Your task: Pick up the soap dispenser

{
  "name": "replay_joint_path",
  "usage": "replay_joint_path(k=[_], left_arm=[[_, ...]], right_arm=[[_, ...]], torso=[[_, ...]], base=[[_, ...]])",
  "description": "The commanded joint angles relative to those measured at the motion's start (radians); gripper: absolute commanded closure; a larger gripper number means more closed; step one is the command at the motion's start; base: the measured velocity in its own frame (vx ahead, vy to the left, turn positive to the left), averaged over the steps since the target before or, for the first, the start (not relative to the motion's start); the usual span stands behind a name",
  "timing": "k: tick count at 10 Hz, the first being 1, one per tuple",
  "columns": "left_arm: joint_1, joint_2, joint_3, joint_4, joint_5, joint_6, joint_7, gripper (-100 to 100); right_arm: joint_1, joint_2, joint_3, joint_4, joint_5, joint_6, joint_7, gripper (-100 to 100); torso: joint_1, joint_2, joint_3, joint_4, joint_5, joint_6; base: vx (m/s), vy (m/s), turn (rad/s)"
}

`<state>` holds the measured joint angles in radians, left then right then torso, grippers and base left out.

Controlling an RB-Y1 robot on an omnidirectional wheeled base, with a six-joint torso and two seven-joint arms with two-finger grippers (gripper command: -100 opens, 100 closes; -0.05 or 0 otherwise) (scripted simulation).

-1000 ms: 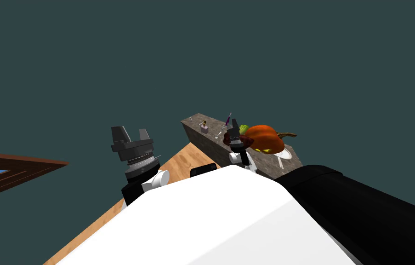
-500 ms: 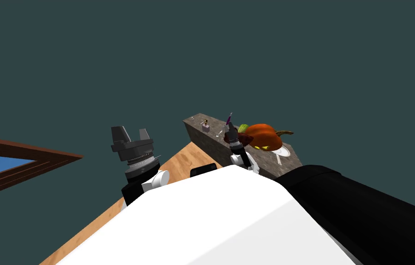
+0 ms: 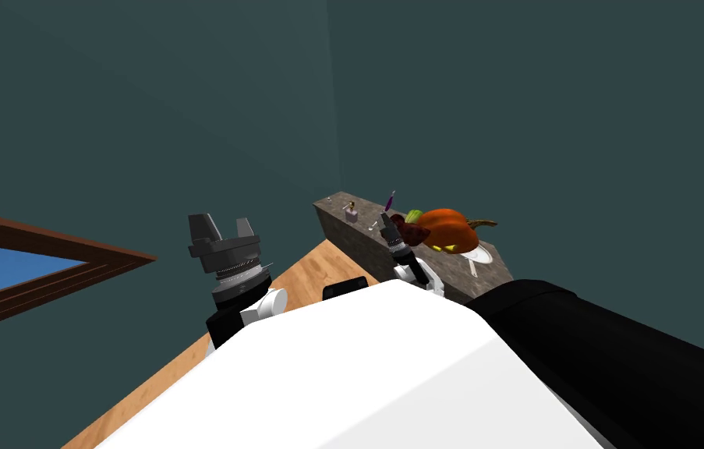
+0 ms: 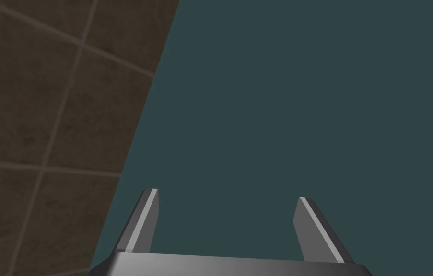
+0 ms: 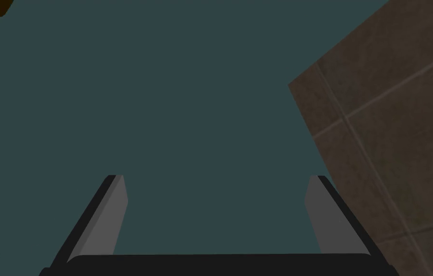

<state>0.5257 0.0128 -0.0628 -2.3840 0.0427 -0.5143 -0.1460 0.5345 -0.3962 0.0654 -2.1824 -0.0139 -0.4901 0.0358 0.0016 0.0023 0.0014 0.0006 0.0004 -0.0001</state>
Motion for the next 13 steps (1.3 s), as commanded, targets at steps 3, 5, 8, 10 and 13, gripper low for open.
replay_joint_path(k=[3, 5, 8, 10, 13], left_arm=[[0.0, 0.0, 0.0, 0.0, 0.0, 0.0, 0.0, 0], [0.0, 0.0, 0.0, 0.0, 0.0, 0.0, 0.0, 0], [0.0, 0.0, 0.0, 0.0, 0.0, 0.0, 0.0, 0], [0.0, 0.0, 0.0, 0.0, 0.0, 0.0, 0.0, 0], [0.0, 0.0, 0.0, 0.0, 0.0, 0.0, 0.0, 0]], right_arm=[[0.022, -0.095, 0.025, 0.028, 0.001, -0.013, -0.013, -100], [0.034, -0.155, 0.043, 0.048, 0.002, -0.019, -0.021, -100], [0.06, -0.248, 0.082, 0.093, 0.006, -0.03, -0.036, -100], [0.073, -0.313, 0.102, 0.117, 0.008, -0.035, -0.043, -100], [0.087, -0.389, 0.122, 0.142, 0.01, -0.04, -0.05, -100]], torso=[[0.001, 0.0, 0.0, 0.0, 0.0, 0.0], [0.0, 0.0, 0.0, 0.0, 0.0, 0.0], [0.0, -0.001, 0.0, 0.0, 0.0, 0.0], [0.0, -0.001, -0.001, 0.0, 0.0, 0.0], [-0.001, -0.002, -0.001, 0.0, 0.0, 0.0]], base=[[-0.03, 0.038, 0.026], [-0.032, 0.036, 0.031], [-0.02, 0.038, 0.038], [-0.015, 0.039, 0.035], [-0.006, 0.022, 0.029]])
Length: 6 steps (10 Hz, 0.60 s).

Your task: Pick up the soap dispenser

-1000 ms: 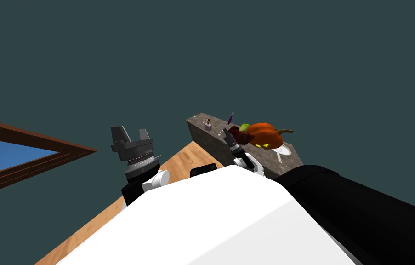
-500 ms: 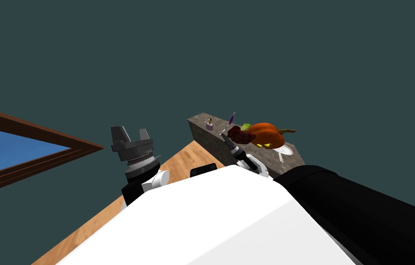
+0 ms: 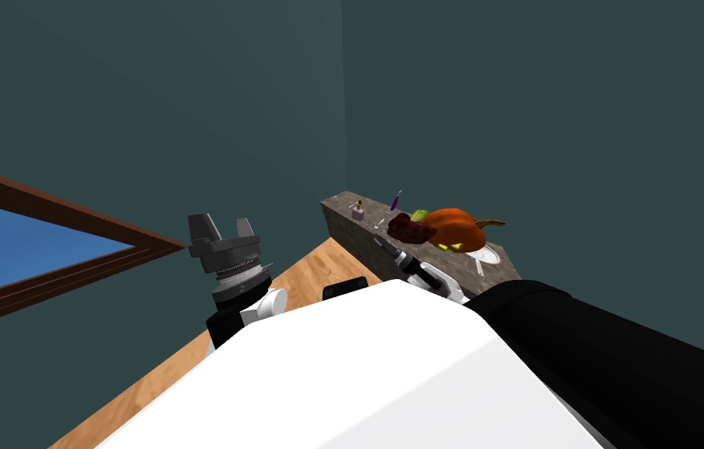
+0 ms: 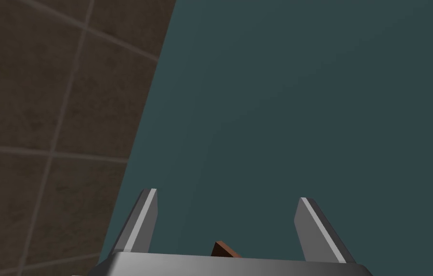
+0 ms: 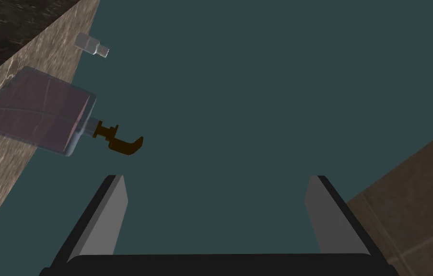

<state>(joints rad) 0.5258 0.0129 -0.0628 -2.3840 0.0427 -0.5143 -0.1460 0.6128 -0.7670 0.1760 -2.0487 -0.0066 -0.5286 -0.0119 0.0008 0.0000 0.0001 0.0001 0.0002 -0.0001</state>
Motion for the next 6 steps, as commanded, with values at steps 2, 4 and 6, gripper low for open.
replay_joint_path(k=[2, 4, 6], left_arm=[[0.0, 0.0, 0.0, 0.0, 0.0, 0.0, 0.0, 0], [0.0, 0.0, 0.0, 0.0, 0.0, 0.0, 0.0, 0], [0.0, 0.0, 0.0, 0.0, 0.0, 0.0, 0.0, 0]], right_arm=[[0.022, -0.083, 0.032, 0.034, 0.004, -0.007, -0.01, -100], [0.022, -0.123, 0.032, 0.034, 0.004, -0.007, -0.01, -100], [0.036, -0.189, 0.052, 0.059, 0.007, -0.012, -0.018, -100]], torso=[[0.0, 0.0, 0.0, 0.0, 0.0, 0.0], [0.001, 0.0, 0.0, 0.0, 0.0, 0.0], [0.0, -0.001, 0.0, 0.0, 0.0, 0.0]], base=[[-0.003, 0.035, 0.039], [-0.001, 0.027, 0.016], [0.006, 0.026, 0.048]])
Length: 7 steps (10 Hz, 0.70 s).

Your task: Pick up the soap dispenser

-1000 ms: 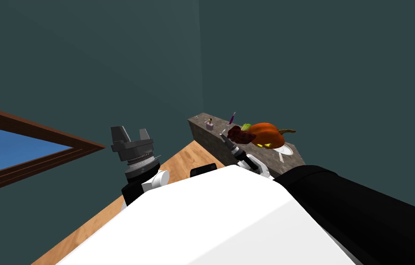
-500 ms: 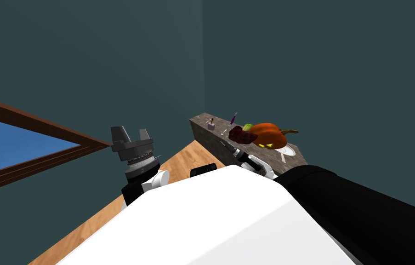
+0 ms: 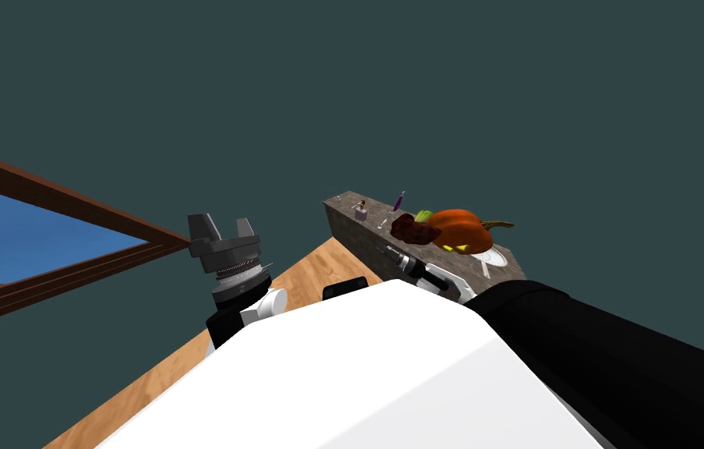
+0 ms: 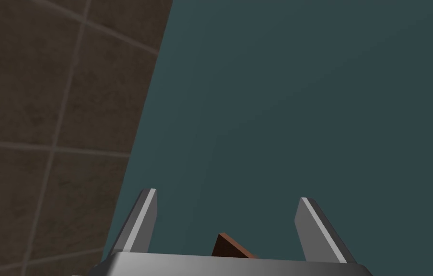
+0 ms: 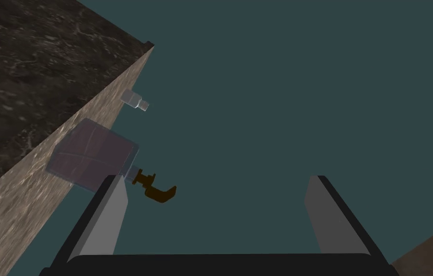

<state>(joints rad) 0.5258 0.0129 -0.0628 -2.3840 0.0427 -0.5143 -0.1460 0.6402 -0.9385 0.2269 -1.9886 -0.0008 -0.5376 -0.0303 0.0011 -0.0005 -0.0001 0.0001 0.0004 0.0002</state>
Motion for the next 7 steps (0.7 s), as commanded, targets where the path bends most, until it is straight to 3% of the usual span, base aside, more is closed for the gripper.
replay_joint_path(k=[1, 3, 7], left_arm=[[0.0, 0.0, 0.0, 0.0, 0.0, 0.0, 0.0, 0], [0.0, 0.0, 0.0, 0.0, 0.0, 0.0, 0.0, 0], [0.0, 0.0, 0.0, 0.0, 0.0, 0.0, 0.0, 0]], right_arm=[[0.022, -0.05, 0.022, 0.025, 0.003, -0.009, -0.007, -100], [0.022, -0.099, 0.022, 0.025, 0.003, -0.009, -0.007, -100], [0.048, -0.231, 0.061, 0.076, 0.006, -0.02, -0.023, -100]], torso=[[0.0, 0.0, 0.0, 0.0, 0.0, 0.0], [0.0, 0.0, 0.0, 0.0, 0.0, 0.0], [0.001, -0.001, 0.0, 0.0, 0.0, 0.0]], base=[[0.007, 0.029, 0.065], [0.002, 0.024, 0.01], [0.01, 0.03, 0.053]])
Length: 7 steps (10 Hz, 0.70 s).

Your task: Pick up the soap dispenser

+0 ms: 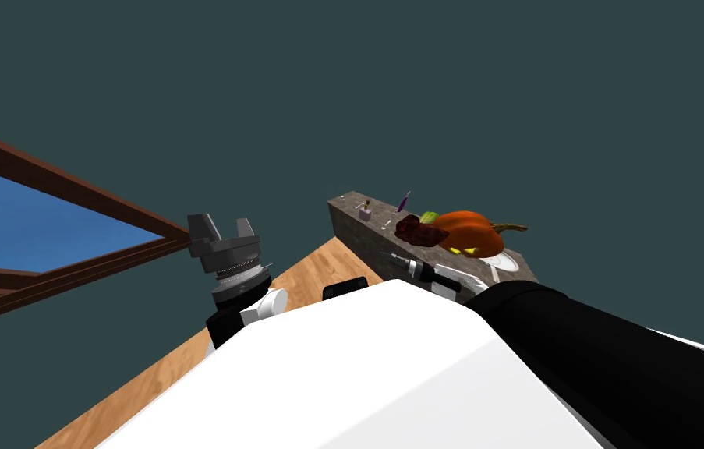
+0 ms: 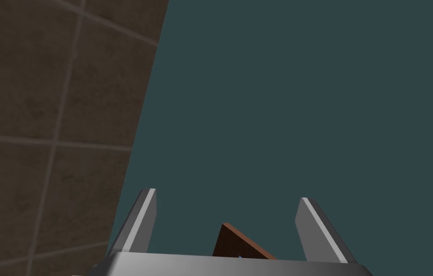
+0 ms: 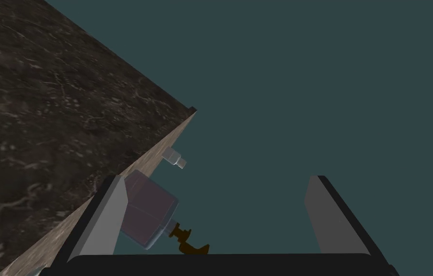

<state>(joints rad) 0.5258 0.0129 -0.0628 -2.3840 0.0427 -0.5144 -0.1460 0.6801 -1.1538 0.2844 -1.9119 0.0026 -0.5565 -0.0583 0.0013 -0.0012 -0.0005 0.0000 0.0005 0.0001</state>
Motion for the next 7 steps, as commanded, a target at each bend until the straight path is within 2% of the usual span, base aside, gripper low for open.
replay_joint_path(k=[1, 2, 5, 6, 7], left_arm=[[0.0, 0.0, 0.0, 0.0, 0.0, 0.0, 0.0, 0], [0.0, 0.0, 0.0, 0.0, 0.0, 0.0, 0.0, 0], [0.0, 0.0, 0.0, 0.0, 0.0, 0.0, 0.0, 0], [0.0, 0.0, 0.0, 0.0, 0.0, 0.0, 0.0, 0], [0.0, 0.0, 0.0, 0.0, 0.0, 0.0, 0.0, 0]], right_arm=[[0.008, -0.035, 0.004, 0.0, 0.003, -0.001, 0.005, -100], [0.021, -0.072, 0.023, 0.025, 0.004, -0.006, -0.004, -100], [0.033, -0.173, 0.041, 0.05, 0.005, -0.011, -0.012, -100], [0.033, -0.183, 0.041, 0.05, 0.005, -0.011, -0.012, -100], [0.045, -0.221, 0.059, 0.075, 0.007, -0.017, -0.02, -100]], torso=[[0.0, 0.0, 0.0, 0.0, 0.0, 0.0], [-0.001, 0.0, 0.0, 0.0, 0.0, 0.0], [0.0, 0.0, 0.0, 0.0, 0.0, 0.0], [0.0, 0.0, 0.0, 0.0, 0.0, 0.0], [-0.001, 0.0, 0.0, 0.0, 0.0, 0.0]], base=[[0.007, 0.009, -0.007], [0.009, 0.018, 0.074], [0.017, 0.025, 0.048], [0.012, 0.01, -0.001], [0.023, 0.021, 0.081]])
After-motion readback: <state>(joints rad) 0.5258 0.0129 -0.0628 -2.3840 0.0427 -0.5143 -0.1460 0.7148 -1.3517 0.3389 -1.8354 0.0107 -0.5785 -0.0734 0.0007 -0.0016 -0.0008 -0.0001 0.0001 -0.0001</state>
